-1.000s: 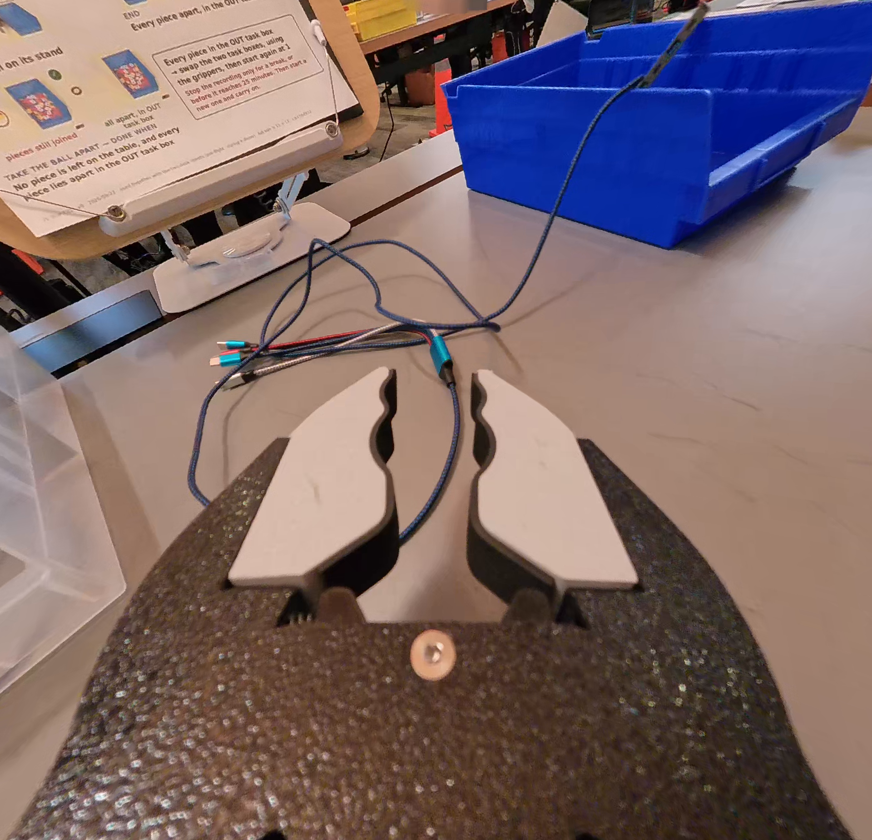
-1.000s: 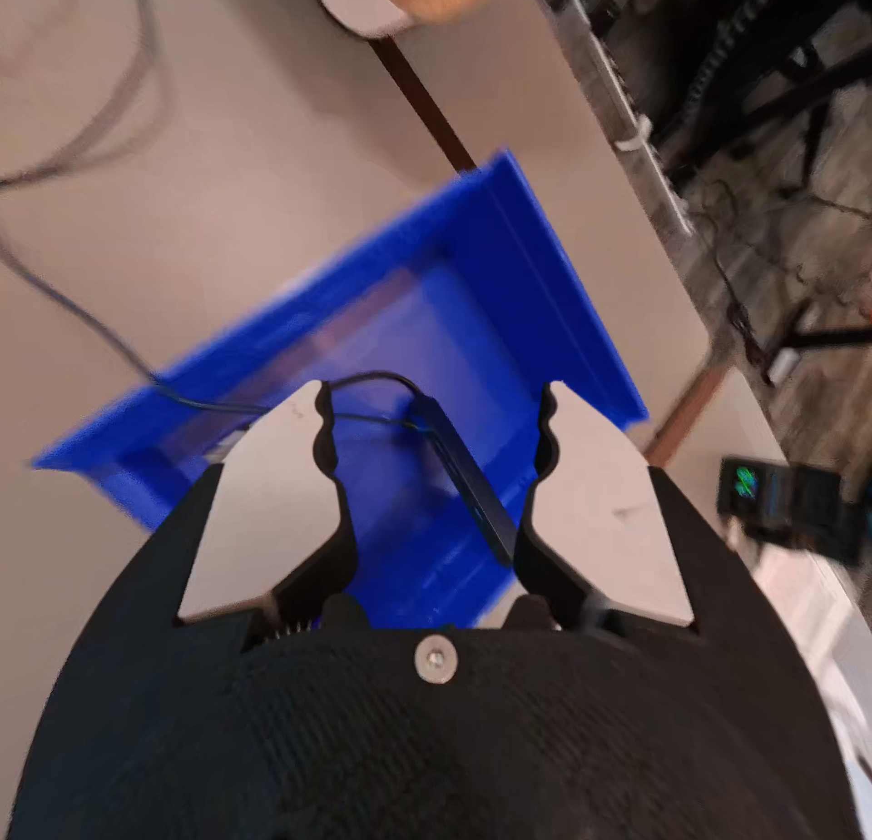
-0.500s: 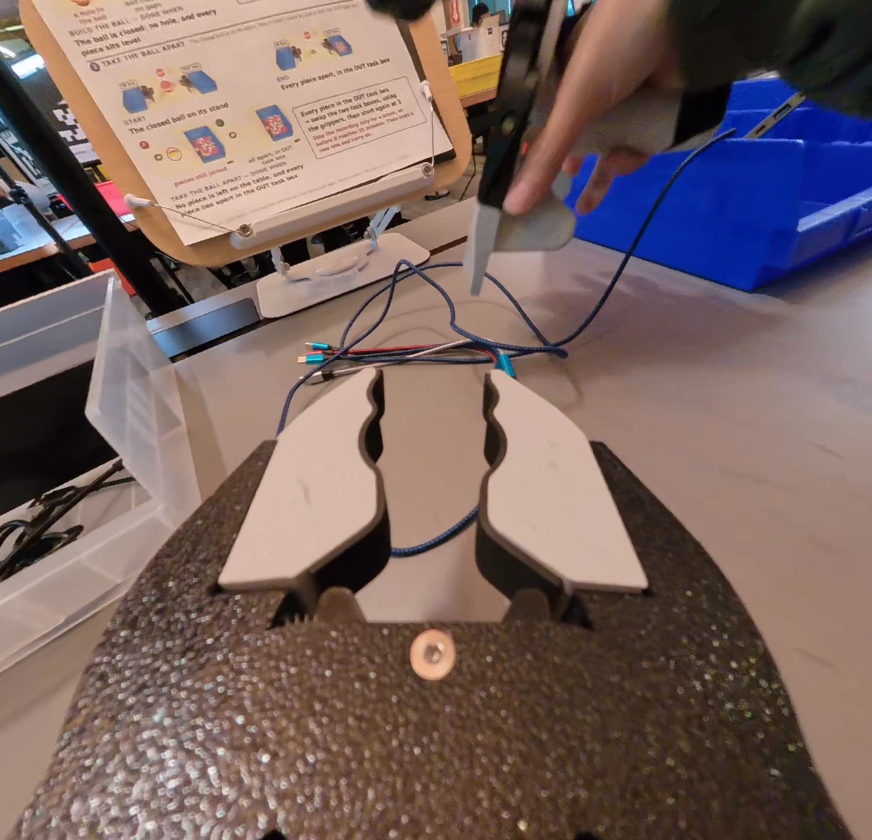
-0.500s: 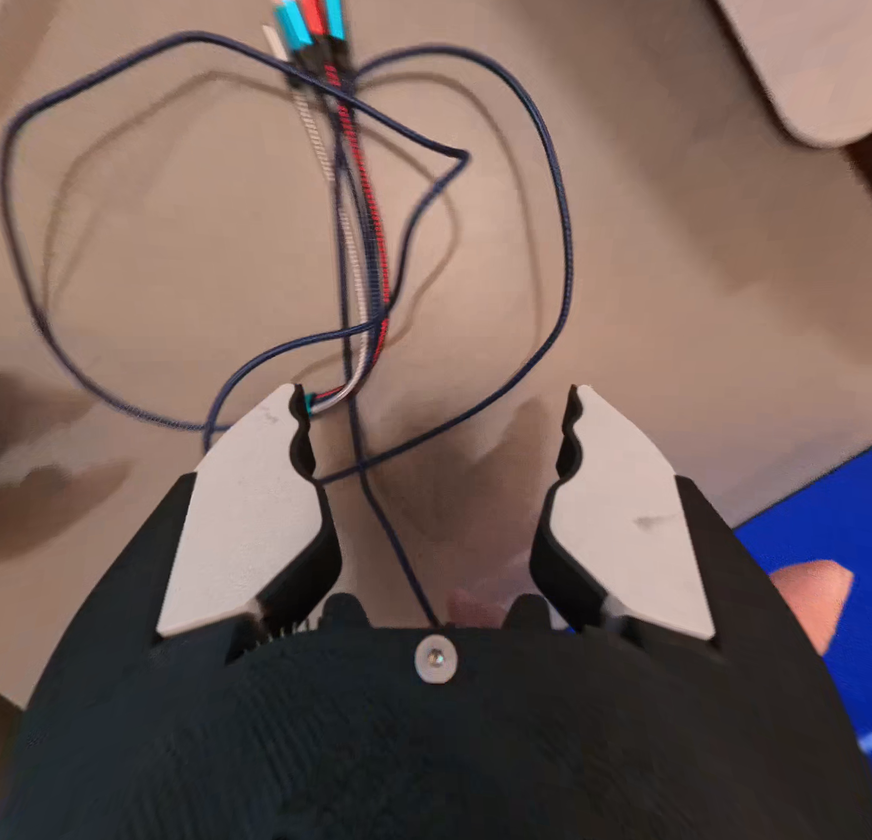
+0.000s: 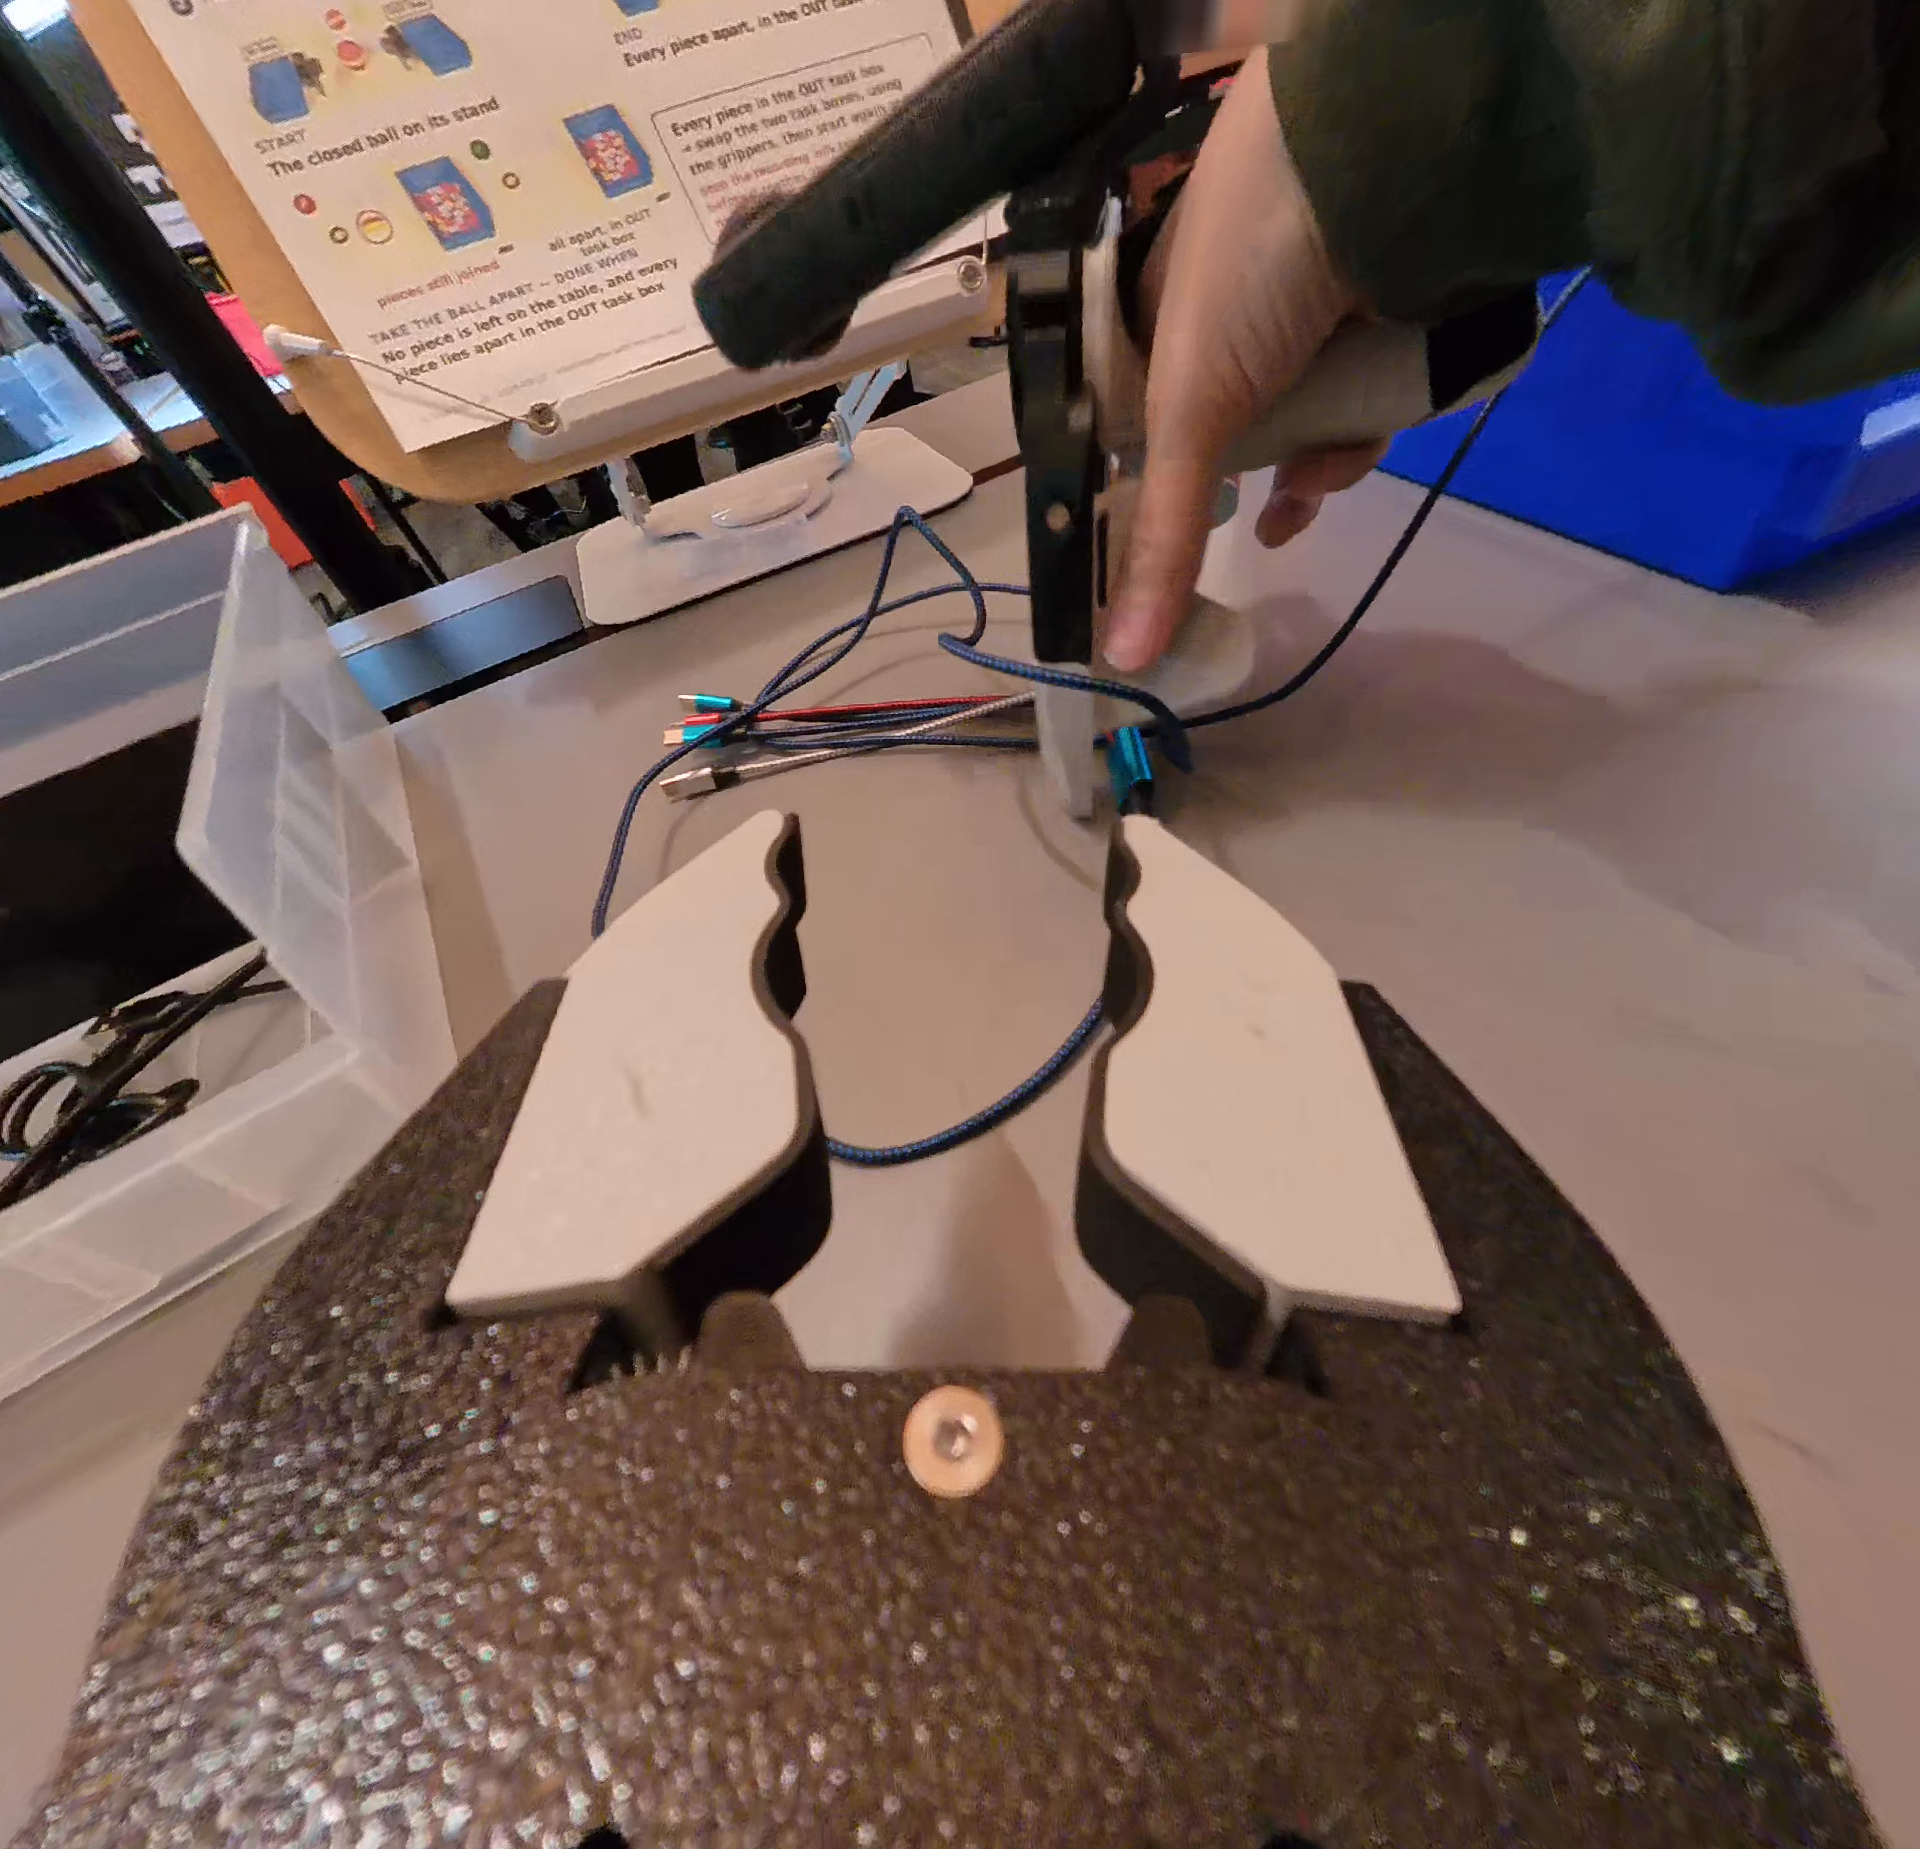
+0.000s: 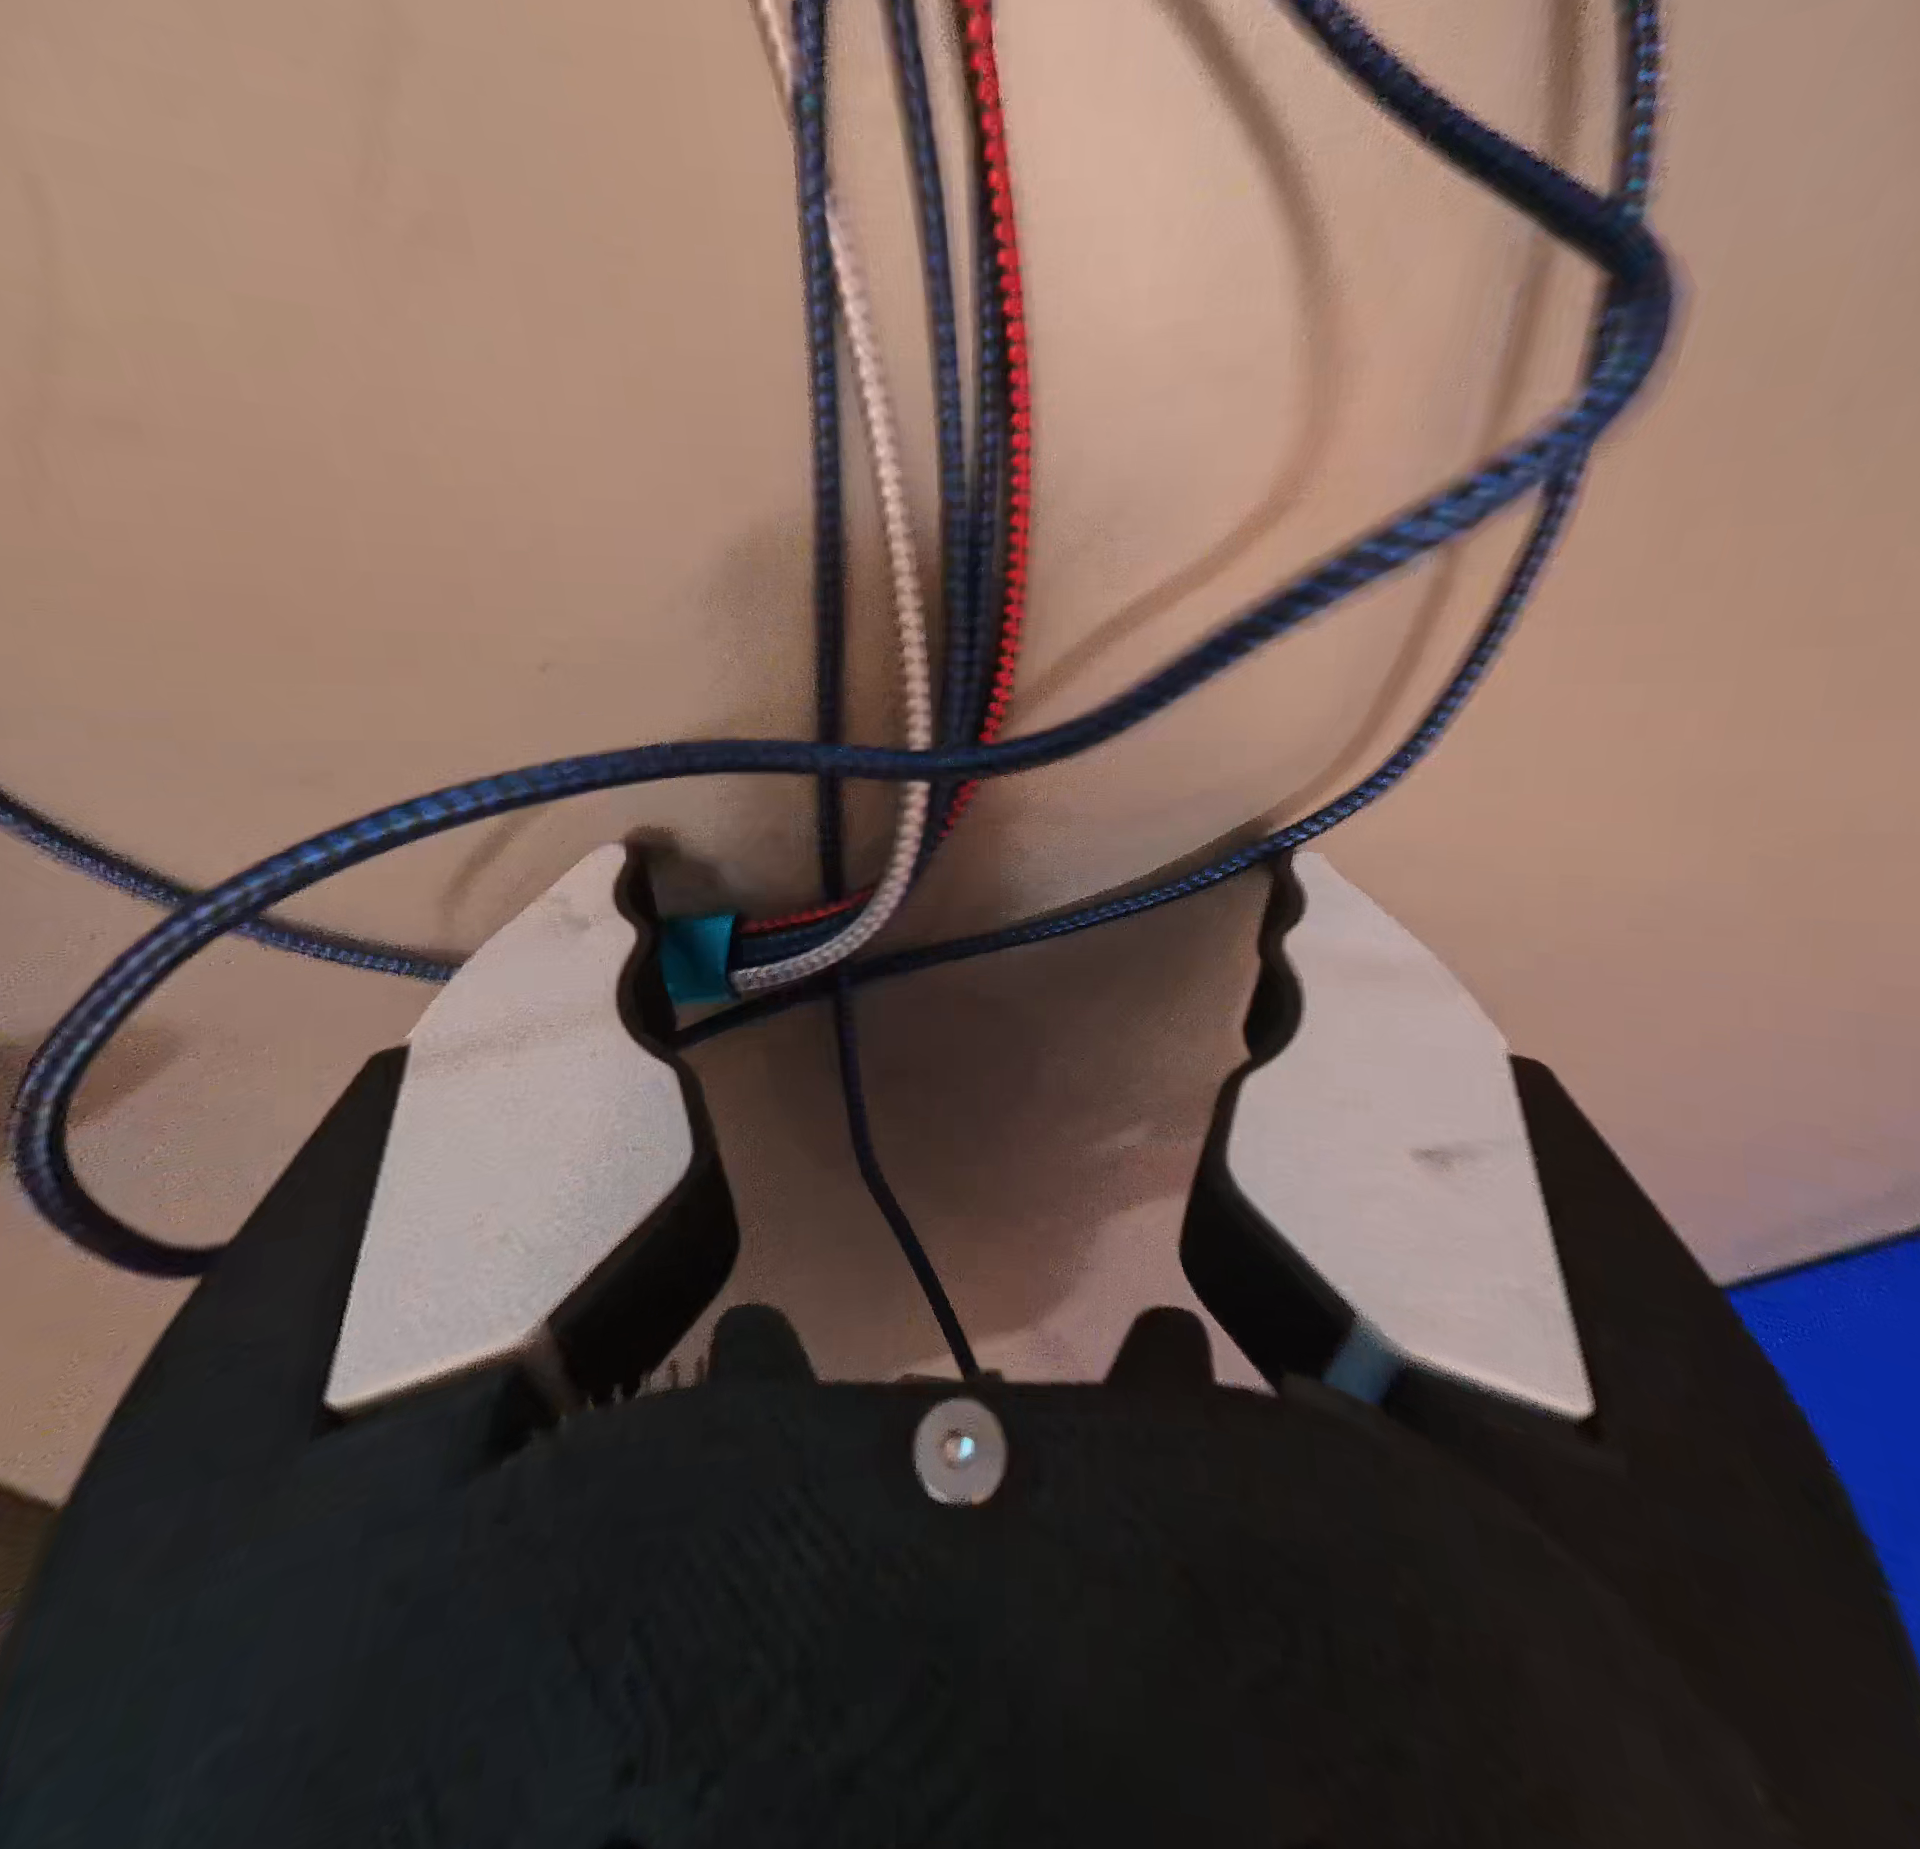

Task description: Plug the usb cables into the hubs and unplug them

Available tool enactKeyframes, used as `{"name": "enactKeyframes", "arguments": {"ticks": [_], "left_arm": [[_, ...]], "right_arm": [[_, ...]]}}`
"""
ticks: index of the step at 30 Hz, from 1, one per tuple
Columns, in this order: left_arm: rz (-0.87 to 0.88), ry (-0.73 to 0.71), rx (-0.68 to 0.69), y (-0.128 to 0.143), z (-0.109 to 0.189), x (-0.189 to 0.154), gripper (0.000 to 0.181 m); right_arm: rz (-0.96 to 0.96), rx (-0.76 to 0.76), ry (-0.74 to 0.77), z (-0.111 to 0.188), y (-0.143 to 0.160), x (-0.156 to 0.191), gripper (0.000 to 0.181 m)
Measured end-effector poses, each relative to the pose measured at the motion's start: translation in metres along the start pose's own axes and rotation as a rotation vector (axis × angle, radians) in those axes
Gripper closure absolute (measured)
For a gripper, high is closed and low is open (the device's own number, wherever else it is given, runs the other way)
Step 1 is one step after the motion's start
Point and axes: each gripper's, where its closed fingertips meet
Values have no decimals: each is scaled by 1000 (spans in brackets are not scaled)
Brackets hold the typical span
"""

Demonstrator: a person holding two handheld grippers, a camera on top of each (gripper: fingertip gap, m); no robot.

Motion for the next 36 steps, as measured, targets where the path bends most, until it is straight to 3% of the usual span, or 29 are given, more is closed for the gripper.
{"name": "enactKeyframes", "arguments": {"ticks": [4, 6, 12, 16, 21, 26, 29, 32, 34, 36], "left_arm": [[21, -19, -10, -1, 1, 4, 128], [22, -26, -12, -1, 2, 5, 128], [28, -53, -13, -1, 3, 9, 129], [-2, -150, -14, -1, 9, 25, 130], [31, -393, -212, -31, 36, 63, 136], [93, -353, -191, -24, 33, 60, 136], [65, -326, -174, -23, 30, 54, 136], [58, -312, -158, -22, 28, 51, 136], [66, -304, -159, -21, 27, 51, 136], [69, -308, -160, -21, 27, 51, 136]], "right_arm": [[40, 13, -11, 3, -3, 9, 98], [81, -14, -3, 6, -8, 11, 167], [222, -33, -1, 6, -5, 22, 178], [382, -38, 69, 20, -2, 23, 178], [323, -259, 102, 99, -23, -2, 178], [178, -507, 263, 220, -13, -74, 178], [84, -561, 463, 286, 24, -132, 178], [-38, -548, 672, 332, 83, -190, 178], [-120, -535, 770, 347, 121, -219, 178], [-170, -476, 785, 337, 154, -233, 178]]}}
Point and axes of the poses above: each gripper's, where its closed fingertips meet, z back along the fingers, y out of its underside, x = y × z across the jaws, and after that the axes turned 11 degrees about -x, right-handed
